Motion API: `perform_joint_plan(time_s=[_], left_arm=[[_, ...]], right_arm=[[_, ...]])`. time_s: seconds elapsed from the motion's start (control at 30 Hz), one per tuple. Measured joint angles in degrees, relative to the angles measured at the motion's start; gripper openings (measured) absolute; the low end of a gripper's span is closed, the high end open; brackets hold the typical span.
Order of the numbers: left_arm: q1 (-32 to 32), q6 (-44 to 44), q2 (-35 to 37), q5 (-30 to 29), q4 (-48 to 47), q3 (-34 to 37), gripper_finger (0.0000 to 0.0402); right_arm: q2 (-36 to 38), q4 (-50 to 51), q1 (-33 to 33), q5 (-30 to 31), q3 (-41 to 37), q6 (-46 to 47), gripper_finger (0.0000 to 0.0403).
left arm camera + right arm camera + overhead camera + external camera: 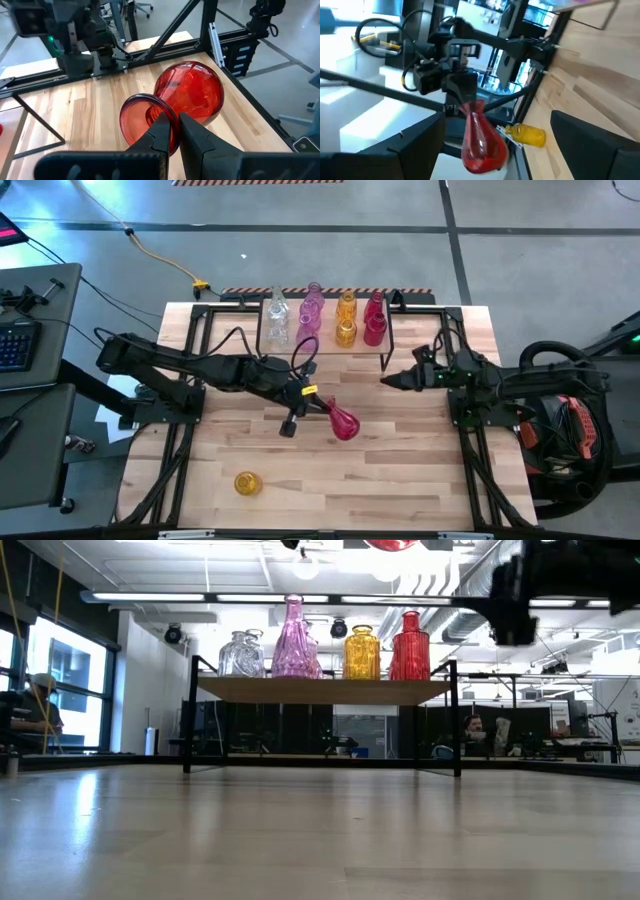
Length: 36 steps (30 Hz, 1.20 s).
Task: Sort vases onto shelf
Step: Put the red vase on the shelf aligned with the other red vase
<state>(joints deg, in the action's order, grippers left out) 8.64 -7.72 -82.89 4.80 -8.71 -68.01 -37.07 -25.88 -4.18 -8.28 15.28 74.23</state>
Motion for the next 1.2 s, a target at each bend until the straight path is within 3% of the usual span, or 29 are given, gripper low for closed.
perform_joint_plan(time_s=[0.2,0.43,0.6,1.2], left_arm=[[-0.2,-2.2,0.0,4.1,-0.4,0.0,0.0014],[-0.4,-5.2,0.0,10.0,-0.7,0.0,0.0014],[-1.2,-6.5,0.0,10.2,-1.3,0.0,0.0014],[-3.8,-10.5,0.0,10.0,-3.5,0.0,0.0014]], right_arm=[[-9.8,1.7,2.5,-1.7,11.2,-8.5,0.0346],[-20.8,19.8,3.5,-2.2,25.5,-16.0,0.0346],[-28.4,20.2,5.6,-5.0,32.3,-19.3,0.0346],[-45.4,20.6,11.2,-7.1,43.1,-25.3,0.0346]])
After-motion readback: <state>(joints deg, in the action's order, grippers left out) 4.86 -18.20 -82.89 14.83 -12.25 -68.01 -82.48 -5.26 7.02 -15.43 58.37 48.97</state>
